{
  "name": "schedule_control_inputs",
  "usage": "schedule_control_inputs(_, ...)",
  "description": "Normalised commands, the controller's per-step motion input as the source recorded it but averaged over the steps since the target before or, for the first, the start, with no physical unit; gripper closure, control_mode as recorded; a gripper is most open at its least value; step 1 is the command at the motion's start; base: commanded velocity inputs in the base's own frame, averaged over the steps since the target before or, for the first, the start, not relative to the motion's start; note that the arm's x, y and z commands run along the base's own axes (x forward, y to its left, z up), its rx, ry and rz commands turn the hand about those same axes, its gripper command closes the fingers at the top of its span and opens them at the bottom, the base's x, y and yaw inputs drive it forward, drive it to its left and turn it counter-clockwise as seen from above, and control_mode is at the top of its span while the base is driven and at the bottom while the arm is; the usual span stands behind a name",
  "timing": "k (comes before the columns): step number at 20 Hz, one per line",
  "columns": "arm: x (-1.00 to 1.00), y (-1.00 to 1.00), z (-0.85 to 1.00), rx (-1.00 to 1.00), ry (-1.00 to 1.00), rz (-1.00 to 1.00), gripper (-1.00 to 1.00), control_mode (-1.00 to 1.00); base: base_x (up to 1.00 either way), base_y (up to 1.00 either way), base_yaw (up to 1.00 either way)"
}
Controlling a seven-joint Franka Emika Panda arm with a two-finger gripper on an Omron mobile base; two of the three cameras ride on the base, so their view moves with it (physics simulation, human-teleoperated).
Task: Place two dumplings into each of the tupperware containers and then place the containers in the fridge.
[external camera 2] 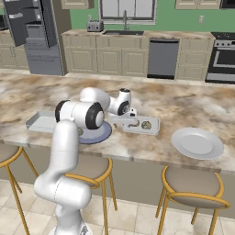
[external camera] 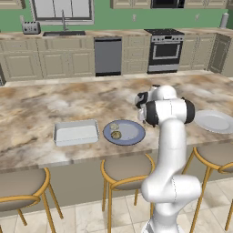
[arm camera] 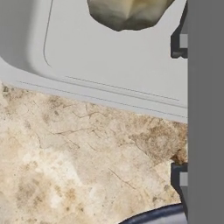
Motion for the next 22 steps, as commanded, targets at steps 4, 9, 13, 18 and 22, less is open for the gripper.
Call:
schedule_control_inputs(4,0.0,0.0,0.0,0.0,0.01,0.0,1.0,-1.0,0.0,0.0,0.0)
schedule_control_inputs(9,-0.01,0.0,0.0,0.0,0.0,0.0,1.0,-1.0,0.0,0.0,0.0)
schedule_control_inputs(13,-0.15,0.0,0.06,0.0,0.0,0.06,1.0,-1.0,0.0,0.0,0.0)
schedule_control_inputs(18,-0.34,0.24,0.41,-0.06,0.0,0.07,1.0,-1.0,0.0,0.0,0.0)
schedule_control_inputs(22,-0.28,0.39,0.5,-0.12,-0.01,0.12,1.0,-1.0,0.0,0.0,0.0)
